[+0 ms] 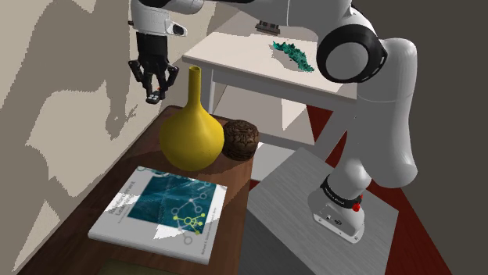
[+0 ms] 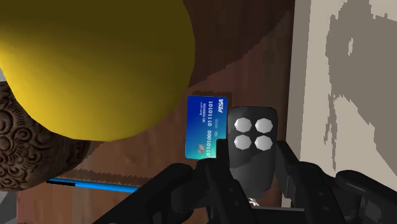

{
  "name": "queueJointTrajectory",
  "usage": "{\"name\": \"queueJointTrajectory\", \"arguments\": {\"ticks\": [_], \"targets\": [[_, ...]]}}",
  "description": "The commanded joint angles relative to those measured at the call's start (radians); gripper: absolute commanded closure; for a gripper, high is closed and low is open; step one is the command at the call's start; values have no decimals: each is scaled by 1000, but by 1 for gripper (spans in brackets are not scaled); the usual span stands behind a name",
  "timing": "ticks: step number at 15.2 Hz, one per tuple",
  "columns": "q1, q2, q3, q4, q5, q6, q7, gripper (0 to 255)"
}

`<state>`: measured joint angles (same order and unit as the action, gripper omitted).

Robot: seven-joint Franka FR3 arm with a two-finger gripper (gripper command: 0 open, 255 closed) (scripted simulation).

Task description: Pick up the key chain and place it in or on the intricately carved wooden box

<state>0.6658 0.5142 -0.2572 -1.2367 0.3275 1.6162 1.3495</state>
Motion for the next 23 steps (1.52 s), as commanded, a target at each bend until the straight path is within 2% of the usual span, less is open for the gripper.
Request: {"name": "queueJointTrajectory", "arguments": {"ticks": [1, 4, 7, 12, 17, 23], "targets": [[-1, -5, 0, 19, -2, -24, 6, 255], [-6, 0, 0, 65, -1, -63, 15, 255], [34, -165, -13, -182, -33, 21, 4, 255], [72, -396, -19, -494, -87, 113, 11, 255], [85, -609, -13, -743, -141, 163, 37, 255], [73, -859, 9, -993, -198, 176, 75, 255]]}}
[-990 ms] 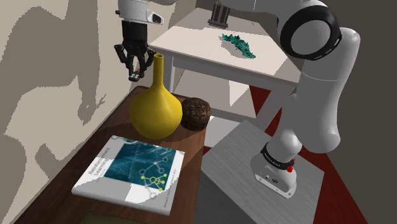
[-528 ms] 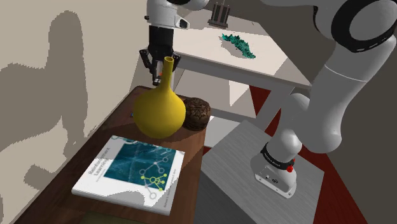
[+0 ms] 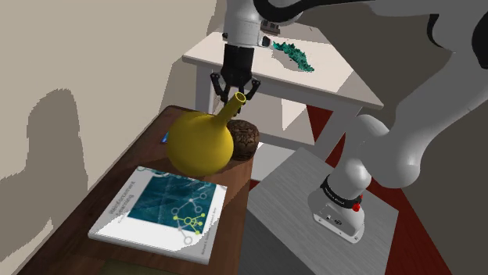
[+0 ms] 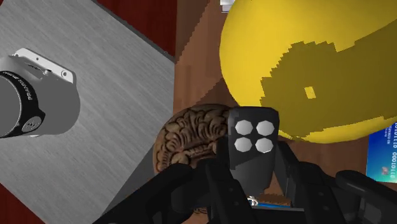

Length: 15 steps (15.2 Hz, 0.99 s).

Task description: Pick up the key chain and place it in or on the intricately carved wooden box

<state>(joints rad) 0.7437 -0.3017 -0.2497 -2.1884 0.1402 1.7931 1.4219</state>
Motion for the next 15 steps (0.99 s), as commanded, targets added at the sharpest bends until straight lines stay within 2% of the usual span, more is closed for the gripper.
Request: {"name": "queueJointTrajectory", "arguments": {"ticks": [1, 2, 15], "targets": [[-9, -85, 6, -78, -18, -4, 9, 255], [-15, -134, 11, -119, -27, -9, 16, 255], [-14, -90, -1, -258, -16, 170, -22, 255]]}}
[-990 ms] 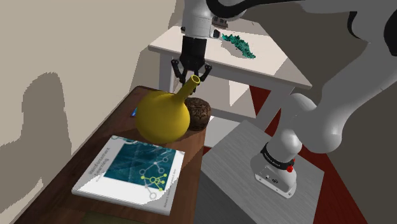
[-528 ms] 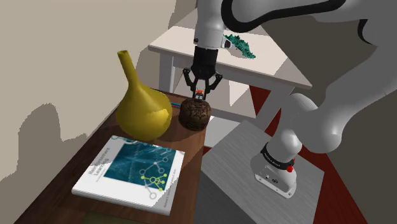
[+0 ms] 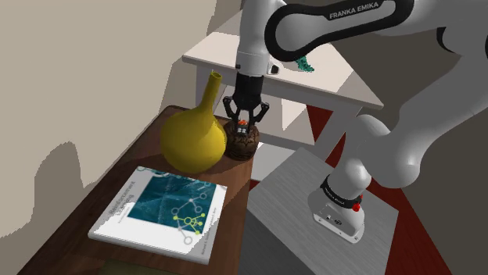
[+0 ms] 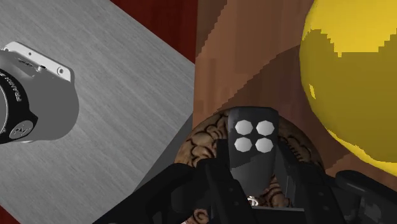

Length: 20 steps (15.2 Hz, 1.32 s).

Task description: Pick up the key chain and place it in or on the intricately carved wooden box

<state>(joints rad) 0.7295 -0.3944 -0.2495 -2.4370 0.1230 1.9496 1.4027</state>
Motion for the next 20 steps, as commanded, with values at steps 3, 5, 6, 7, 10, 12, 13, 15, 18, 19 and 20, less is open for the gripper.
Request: {"name": "queueJointTrajectory", "arguments": {"ticks": [3, 5, 6, 7, 10, 12, 13, 15, 18, 19, 20], "targets": [[0, 8, -2, -18, 2, 26, -6, 255], [0, 8, -1, -18, 3, 26, -6, 255], [0, 8, -1, -18, 3, 26, -6, 255], [-1, 8, -1, -18, 3, 26, -6, 255], [-1, 9, -1, -18, 3, 27, -7, 0], [-1, 10, 0, -18, 3, 27, -6, 0], [-1, 11, -1, -18, 4, 28, -7, 0], [-1, 8, 0, -18, 3, 25, -6, 0], [-9, -10, -5, 68, -9, -79, 0, 0], [-10, -13, -7, 93, -12, -106, 1, 0], [-10, -13, -7, 93, -12, -106, 1, 0]]}}
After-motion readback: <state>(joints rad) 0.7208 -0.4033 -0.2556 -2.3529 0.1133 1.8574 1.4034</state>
